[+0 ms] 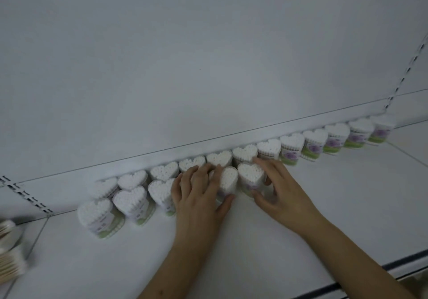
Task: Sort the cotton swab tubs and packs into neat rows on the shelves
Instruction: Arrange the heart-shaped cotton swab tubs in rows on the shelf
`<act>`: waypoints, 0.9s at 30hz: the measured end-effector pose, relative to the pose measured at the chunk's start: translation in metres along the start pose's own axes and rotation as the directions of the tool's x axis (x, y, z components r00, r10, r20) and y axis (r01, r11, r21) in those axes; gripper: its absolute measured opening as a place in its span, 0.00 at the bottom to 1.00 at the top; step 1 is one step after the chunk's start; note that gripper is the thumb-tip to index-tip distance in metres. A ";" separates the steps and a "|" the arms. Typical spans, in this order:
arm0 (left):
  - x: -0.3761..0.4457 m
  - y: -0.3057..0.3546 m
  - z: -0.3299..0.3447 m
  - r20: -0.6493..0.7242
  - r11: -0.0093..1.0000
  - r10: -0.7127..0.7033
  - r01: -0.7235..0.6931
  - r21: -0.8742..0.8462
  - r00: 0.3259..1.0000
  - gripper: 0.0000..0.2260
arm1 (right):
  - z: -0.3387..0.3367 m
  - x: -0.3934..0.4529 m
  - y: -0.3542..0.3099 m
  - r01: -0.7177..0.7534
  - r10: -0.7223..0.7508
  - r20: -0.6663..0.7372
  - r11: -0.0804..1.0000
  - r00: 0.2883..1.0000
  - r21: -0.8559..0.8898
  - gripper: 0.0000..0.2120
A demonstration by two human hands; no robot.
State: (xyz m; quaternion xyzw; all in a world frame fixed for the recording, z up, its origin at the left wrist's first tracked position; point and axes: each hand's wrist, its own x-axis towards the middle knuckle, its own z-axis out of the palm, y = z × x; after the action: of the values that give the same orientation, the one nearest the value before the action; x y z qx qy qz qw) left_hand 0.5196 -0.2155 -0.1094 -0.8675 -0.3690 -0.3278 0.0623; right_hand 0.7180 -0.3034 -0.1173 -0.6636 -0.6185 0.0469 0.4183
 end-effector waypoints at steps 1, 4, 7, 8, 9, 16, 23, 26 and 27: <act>0.001 0.000 0.001 -0.014 1.000 0.004 -0.004 0.010 1.000 0.25 | 0.002 0.001 0.002 -0.008 0.008 -0.005 1.000 1.000 -0.003 0.33; 0.004 -0.001 0.002 -0.032 1.000 -0.007 0.007 0.003 0.999 0.24 | 0.006 0.006 0.008 -0.068 0.068 -0.044 0.998 0.997 0.005 0.36; 0.005 0.001 0.004 -0.031 1.000 -0.023 0.023 -0.010 0.999 0.23 | 0.009 0.007 0.011 -0.079 0.079 -0.072 0.997 0.994 -0.008 0.36; 0.005 0.001 0.004 -0.028 1.000 -0.026 0.026 -0.012 0.999 0.23 | 0.009 0.006 0.012 -0.075 0.073 -0.079 0.997 0.994 -0.017 0.36; 0.005 0.002 0.004 -0.025 0.999 -0.031 0.030 -0.014 0.999 0.23 | 0.009 0.006 0.012 -0.069 0.066 -0.084 0.997 0.994 -0.025 0.36; 0.013 0.007 -0.003 0.044 0.997 -0.073 0.071 0.042 0.996 0.24 | 0.006 0.006 0.008 -0.035 0.034 -0.080 0.999 0.996 -0.005 0.35; 0.007 0.000 -0.028 0.051 0.997 -0.055 0.058 -0.052 0.997 0.28 | -0.018 0.015 -0.032 0.034 -0.066 -0.229 0.989 0.971 -0.143 0.32; -0.003 -0.012 -0.053 -0.008 0.984 -0.111 0.109 -0.143 0.994 0.25 | -0.020 0.042 -0.074 0.155 -0.166 -0.252 0.986 0.953 -0.066 0.29; -0.008 -0.017 -0.061 -0.012 0.976 -0.149 0.145 -0.164 0.989 0.25 | -0.017 0.054 -0.091 0.208 -0.209 -0.251 0.978 0.945 -0.031 0.28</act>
State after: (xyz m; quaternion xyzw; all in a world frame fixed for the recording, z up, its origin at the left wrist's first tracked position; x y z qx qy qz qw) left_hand 0.4721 -0.2293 -0.0688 -0.8360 -0.4033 -0.3711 -0.0286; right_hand 0.6691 -0.2755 -0.0261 -0.5959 -0.6269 -0.0835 0.4949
